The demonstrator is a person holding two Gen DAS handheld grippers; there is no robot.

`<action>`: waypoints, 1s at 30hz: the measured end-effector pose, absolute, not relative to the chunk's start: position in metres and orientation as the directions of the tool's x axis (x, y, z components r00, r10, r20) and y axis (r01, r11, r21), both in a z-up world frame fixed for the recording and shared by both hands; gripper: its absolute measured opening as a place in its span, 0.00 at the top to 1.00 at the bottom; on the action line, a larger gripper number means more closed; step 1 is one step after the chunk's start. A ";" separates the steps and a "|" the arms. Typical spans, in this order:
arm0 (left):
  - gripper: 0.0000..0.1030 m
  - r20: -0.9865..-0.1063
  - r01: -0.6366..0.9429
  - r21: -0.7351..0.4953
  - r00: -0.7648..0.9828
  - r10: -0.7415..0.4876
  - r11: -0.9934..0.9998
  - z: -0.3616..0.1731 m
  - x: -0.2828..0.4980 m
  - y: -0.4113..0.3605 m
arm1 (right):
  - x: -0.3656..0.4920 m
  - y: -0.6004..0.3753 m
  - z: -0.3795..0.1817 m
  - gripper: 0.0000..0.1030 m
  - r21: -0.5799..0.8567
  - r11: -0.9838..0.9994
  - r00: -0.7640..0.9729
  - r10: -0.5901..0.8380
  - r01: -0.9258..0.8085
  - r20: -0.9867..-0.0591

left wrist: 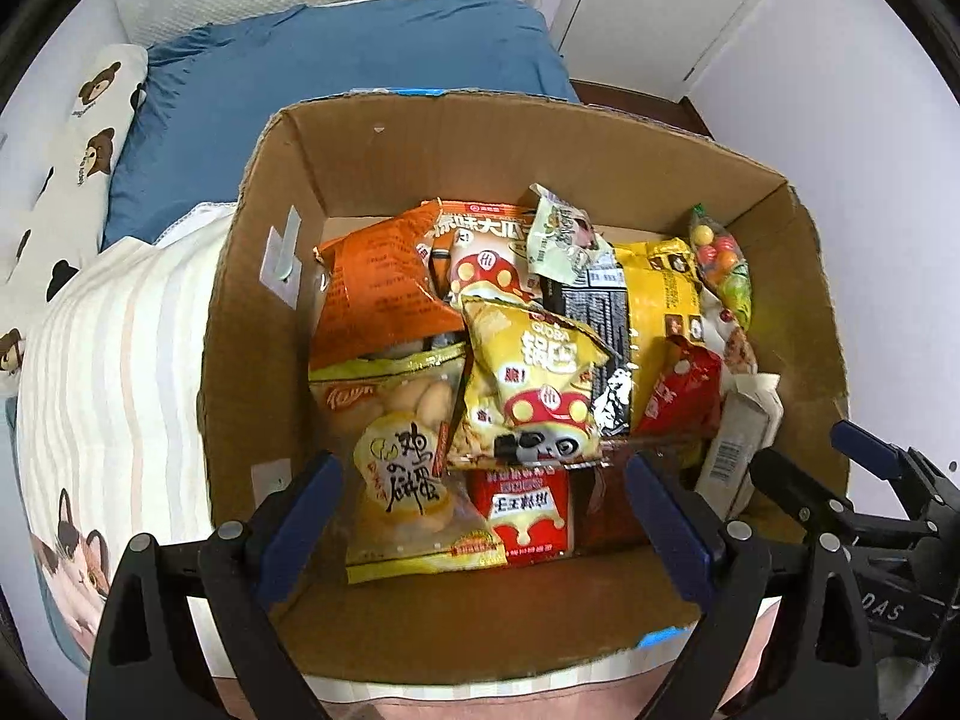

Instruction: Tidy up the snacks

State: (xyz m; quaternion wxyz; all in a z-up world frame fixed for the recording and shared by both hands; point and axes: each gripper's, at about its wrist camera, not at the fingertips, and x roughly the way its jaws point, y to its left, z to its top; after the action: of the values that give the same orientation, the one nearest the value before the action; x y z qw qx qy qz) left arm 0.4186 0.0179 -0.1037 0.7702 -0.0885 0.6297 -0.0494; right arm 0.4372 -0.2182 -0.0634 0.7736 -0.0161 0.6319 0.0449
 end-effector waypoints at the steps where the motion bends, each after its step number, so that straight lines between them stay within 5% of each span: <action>1: 0.06 -0.961 -0.036 -0.195 0.204 -0.184 0.980 -0.102 0.417 0.018 | 0.436 -0.219 -0.062 0.02 0.033 0.995 0.201 0.051 -0.089 -0.978; 30: 0.06 -0.792 -0.060 -0.076 0.610 -0.024 0.995 0.034 0.220 0.013 | 0.246 -0.248 0.084 0.01 0.047 0.989 0.542 0.116 -0.139 -0.832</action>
State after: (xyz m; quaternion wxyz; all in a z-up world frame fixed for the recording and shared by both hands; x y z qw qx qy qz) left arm 0.2205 0.0134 0.0344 0.8960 -0.0472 0.4414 0.0100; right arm 0.2459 -0.2483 0.0840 0.8781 -0.0122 0.4729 0.0724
